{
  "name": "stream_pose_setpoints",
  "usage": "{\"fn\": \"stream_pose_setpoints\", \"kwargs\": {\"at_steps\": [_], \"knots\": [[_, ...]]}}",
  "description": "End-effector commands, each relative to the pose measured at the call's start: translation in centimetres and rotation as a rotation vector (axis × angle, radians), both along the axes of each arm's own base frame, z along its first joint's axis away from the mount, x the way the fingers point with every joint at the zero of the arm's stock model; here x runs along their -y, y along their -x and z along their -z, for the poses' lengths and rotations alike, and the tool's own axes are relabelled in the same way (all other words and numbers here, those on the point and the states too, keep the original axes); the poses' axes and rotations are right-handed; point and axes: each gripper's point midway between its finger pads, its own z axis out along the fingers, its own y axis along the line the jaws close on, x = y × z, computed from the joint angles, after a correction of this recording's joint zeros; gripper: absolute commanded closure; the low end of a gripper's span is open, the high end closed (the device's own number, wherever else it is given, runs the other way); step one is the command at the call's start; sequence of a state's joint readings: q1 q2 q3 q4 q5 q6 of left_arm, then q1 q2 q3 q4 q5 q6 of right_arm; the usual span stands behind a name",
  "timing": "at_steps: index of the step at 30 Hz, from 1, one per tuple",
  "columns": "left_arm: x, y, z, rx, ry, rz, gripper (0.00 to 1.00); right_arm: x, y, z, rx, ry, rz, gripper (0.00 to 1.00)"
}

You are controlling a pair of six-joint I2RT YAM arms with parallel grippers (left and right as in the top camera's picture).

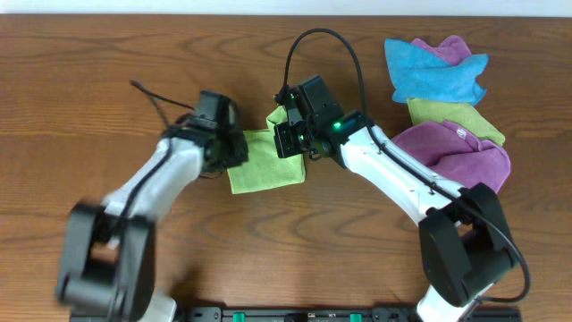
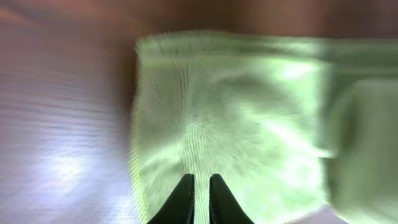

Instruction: Fold the cloth

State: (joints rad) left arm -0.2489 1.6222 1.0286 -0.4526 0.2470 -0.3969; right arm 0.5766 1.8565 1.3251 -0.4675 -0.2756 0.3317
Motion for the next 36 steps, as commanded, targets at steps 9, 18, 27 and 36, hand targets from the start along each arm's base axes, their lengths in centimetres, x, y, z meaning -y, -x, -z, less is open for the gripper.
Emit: {"fn": "stream_pose_setpoints", "kwargs": {"at_steps": [9,18,27,36], "knots": [[-6.1,4.7,-15.0,0.352,-0.028,-0.158,0.86,-2.8,1.1,-1.6,0.084,0.009,-0.062,0.98],[-7.3,12.1,-19.2,0.452,-0.006,-0.16,0.77,-4.8,2.1,0.4,0.107,0.065,-0.093,0.98],[-7.2,14.8,-18.1,0.378,0.003,-0.138,0.72,-5.9,2.3,2.9,0.08,0.072,-0.092,0.99],[-7.2,14.8,-18.0,0.375,0.004,-0.136,0.71,-7.5,2.5,4.7,0.065,0.05,-0.078,0.99]]}}
